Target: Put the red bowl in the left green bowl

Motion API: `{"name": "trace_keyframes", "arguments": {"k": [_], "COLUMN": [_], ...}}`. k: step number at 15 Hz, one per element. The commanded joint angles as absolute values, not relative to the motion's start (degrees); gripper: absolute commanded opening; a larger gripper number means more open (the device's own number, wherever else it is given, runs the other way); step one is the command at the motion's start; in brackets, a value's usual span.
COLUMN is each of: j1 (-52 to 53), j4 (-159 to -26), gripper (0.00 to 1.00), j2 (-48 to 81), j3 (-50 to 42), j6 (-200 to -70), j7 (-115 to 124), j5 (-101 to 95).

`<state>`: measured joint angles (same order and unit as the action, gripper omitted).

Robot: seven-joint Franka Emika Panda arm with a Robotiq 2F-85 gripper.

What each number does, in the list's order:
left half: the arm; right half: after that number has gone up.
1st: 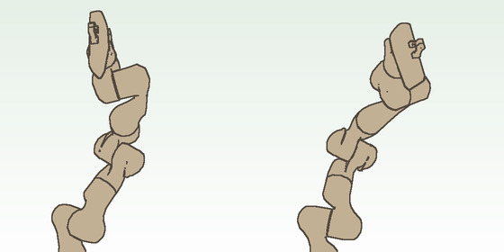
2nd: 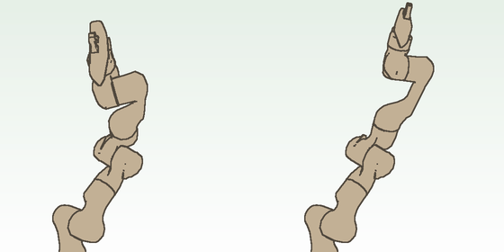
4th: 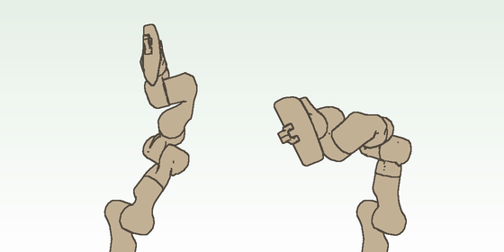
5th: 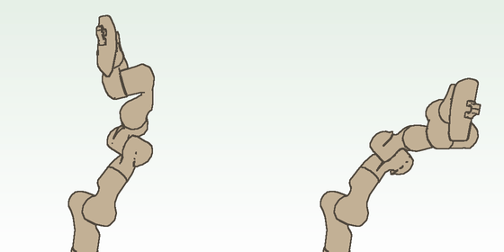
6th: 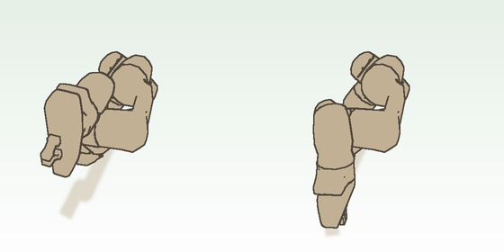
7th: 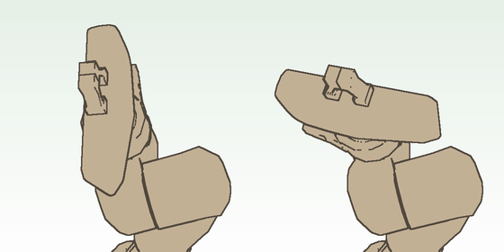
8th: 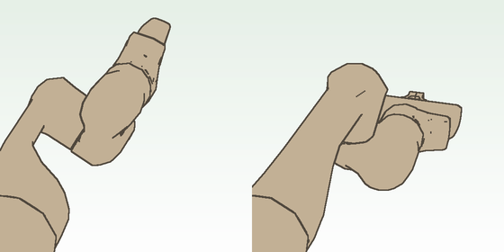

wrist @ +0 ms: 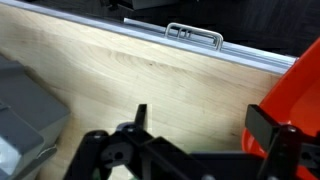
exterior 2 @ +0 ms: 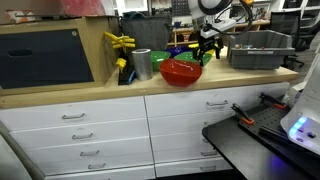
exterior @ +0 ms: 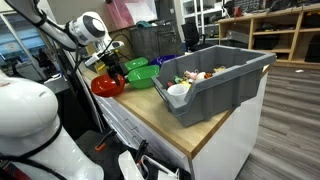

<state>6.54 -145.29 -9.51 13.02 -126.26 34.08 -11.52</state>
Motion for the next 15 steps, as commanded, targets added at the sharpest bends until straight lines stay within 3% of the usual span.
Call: {"name": "trace_keyframes", "arguments": {"k": [1,15], "j1": [7.3,10.5], "j4": [-145.0,-141.8], "gripper": [1.00,1.00], "j2": [-9.0,-7.5], "j3": [13.6,15.4], "j6": [-129.5,-136.3], "j7": [35.4,35.4], "j5": [-11.2,-5.5]}}
